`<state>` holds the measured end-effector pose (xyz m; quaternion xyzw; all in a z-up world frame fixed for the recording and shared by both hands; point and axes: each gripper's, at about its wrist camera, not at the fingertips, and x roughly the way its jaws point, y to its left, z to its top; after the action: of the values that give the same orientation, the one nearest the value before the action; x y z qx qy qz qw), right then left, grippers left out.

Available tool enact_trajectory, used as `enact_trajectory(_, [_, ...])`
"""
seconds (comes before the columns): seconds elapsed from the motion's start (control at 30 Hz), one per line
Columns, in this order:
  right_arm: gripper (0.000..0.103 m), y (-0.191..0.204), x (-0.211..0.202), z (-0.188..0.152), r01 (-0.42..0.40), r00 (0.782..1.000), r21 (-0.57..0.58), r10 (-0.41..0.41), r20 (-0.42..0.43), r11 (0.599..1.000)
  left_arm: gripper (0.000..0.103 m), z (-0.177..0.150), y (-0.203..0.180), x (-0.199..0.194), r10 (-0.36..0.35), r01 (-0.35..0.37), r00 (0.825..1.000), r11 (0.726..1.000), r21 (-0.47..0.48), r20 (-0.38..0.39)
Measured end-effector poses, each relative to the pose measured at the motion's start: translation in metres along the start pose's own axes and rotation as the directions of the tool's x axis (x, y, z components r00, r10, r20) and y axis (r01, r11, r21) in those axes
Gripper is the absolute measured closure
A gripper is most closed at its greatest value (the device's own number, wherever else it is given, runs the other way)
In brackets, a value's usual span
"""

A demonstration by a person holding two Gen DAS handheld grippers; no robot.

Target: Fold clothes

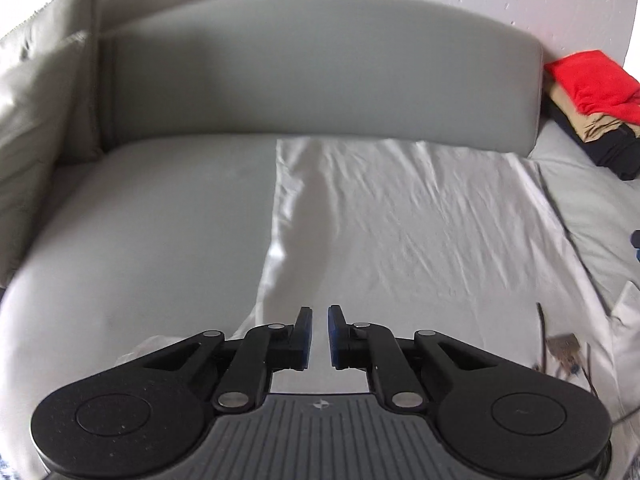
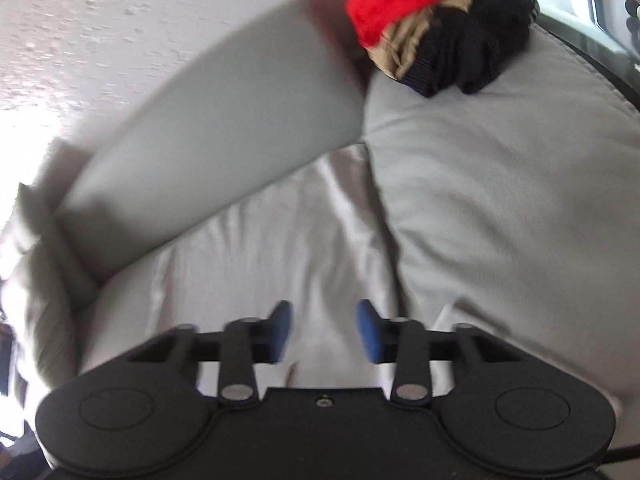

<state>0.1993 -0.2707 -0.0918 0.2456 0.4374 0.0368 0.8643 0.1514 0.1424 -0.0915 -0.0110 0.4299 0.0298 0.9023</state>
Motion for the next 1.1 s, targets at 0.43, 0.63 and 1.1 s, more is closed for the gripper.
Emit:
enact_trajectory(0.43, [0.059, -0.016, 0.143, 0.082, 0.053, 0.993, 0.091, -0.062, 0.101, 0.994, 0.081, 0.042, -0.006, 0.116, 0.016, -0.016, 1.000, 1.000, 0.026, 0.005])
enact_trajectory(0.63, [0.073, -0.022, 0.182, 0.105, 0.076, 0.993, 0.054, -0.081, 0.090, 0.996, 0.075, 0.047, -0.010, 0.129, -0.051, 0.048, 0.997, 0.997, 0.065, 0.049])
enact_trajectory(1.1, [0.100, 0.023, 0.165, 0.103, 0.296, 0.923, -0.198, -0.226, 0.312, 0.935, 0.074, 0.051, -0.002, 0.139, -0.035, 0.034, 0.997, 0.999, 0.008, 0.063])
